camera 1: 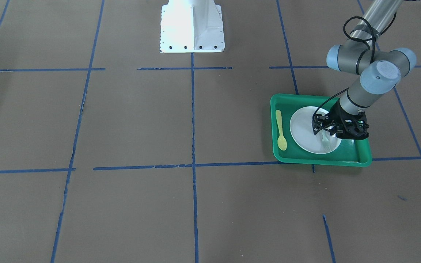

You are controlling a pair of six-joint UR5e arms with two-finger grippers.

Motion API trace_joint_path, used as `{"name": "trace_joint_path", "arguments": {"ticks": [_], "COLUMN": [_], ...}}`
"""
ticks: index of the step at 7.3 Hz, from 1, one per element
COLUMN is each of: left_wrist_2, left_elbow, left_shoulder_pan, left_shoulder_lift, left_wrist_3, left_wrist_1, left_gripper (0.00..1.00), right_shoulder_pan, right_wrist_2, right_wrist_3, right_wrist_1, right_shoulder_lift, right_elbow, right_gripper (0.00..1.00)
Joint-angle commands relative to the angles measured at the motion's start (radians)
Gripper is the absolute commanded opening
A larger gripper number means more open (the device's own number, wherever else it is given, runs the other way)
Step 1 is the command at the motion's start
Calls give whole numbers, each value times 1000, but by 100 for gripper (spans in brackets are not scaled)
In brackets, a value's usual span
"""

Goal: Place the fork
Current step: 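Lower the left gripper and grasp the white fork's handle, then carry the fork off the plate and lower it onto the tray beside the plate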

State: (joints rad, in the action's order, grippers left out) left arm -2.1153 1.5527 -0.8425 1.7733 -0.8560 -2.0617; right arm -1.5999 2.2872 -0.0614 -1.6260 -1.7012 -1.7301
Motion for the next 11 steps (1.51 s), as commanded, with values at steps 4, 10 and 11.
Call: {"name": "trace_joint_path", "arguments": {"ticks": [4, 10, 11], "left_wrist_2": [-12, -9, -9], "left_elbow": [96, 75, 60], "left_shoulder_pan": [-15, -98, -98], "left_shoulder_lift": [-20, -118, -118], "left_wrist_3": [2, 124, 123], "left_wrist_1": [23, -3, -20], "left_gripper": [0, 0, 0], "right_shoulder_pan": [0, 0, 0], "right_wrist_2": [0, 0, 0], "right_wrist_3": [0, 0, 0], "right_wrist_1": [0, 0, 0], "right_shoulder_lift": [0, 0, 0], "right_elbow": [0, 1, 0], "right_gripper": [100, 100, 100]}}
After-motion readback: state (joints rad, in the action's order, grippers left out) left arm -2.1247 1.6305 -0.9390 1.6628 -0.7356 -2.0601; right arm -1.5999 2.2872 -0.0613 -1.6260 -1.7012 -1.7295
